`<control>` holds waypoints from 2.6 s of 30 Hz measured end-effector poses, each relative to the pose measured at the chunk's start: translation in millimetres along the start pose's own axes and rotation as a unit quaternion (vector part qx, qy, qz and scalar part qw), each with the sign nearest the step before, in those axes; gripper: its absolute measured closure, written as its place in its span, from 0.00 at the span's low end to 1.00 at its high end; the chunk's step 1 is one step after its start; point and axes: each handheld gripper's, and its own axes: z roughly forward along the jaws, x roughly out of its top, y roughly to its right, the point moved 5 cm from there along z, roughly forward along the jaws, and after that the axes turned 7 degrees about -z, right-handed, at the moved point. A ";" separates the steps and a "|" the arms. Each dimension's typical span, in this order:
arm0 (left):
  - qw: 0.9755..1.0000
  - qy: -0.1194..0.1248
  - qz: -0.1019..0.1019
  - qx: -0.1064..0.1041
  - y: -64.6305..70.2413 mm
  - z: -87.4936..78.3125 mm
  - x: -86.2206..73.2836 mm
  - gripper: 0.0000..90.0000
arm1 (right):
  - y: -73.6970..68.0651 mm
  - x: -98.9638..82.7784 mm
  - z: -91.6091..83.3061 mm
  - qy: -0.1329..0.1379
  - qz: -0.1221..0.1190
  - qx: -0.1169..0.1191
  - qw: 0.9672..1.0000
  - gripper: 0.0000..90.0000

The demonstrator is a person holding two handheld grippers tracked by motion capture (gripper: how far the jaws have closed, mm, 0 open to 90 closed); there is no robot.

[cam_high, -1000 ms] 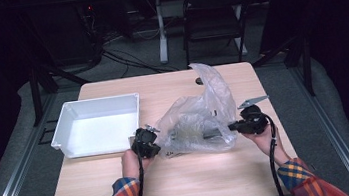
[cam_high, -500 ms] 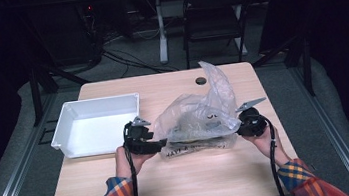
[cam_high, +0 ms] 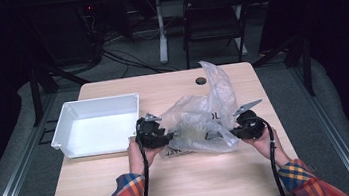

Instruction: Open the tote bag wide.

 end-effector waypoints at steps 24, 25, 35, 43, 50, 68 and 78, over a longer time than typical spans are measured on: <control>0.998 0.008 -0.022 0.062 -26.8 -2.2 -8.7 1.00 | 11.0 -11.2 -4.5 -0.006 0.011 -0.009 1.000 0.99; 0.998 0.007 -0.022 0.060 -27.2 -2.5 -8.8 1.00 | 11.2 -11.9 -4.5 -0.008 0.017 -0.009 1.000 0.98; 0.998 0.000 -0.030 0.051 -30.5 -1.5 -10.9 1.00 | 14.9 -14.2 -12.4 -0.015 0.002 -0.004 1.000 0.69; 0.998 -0.007 -0.029 0.047 -28.5 2.3 -12.9 0.99 | 12.5 17.2 -35.1 0.065 -0.007 -0.024 0.998 0.54; 0.998 -0.001 -0.034 0.050 -32.2 -0.2 -13.1 1.00 | 17.0 12.2 -22.3 0.057 0.006 -0.040 0.998 0.98; 0.996 0.008 -0.047 0.069 -38.8 -6.2 -12.6 0.99 | 28.5 -9.6 -11.9 0.005 0.030 -0.045 0.999 1.00; 0.994 0.004 -0.054 0.098 -46.5 -7.3 -14.6 0.99 | 38.0 -17.3 -10.6 -0.017 0.046 -0.055 0.997 0.99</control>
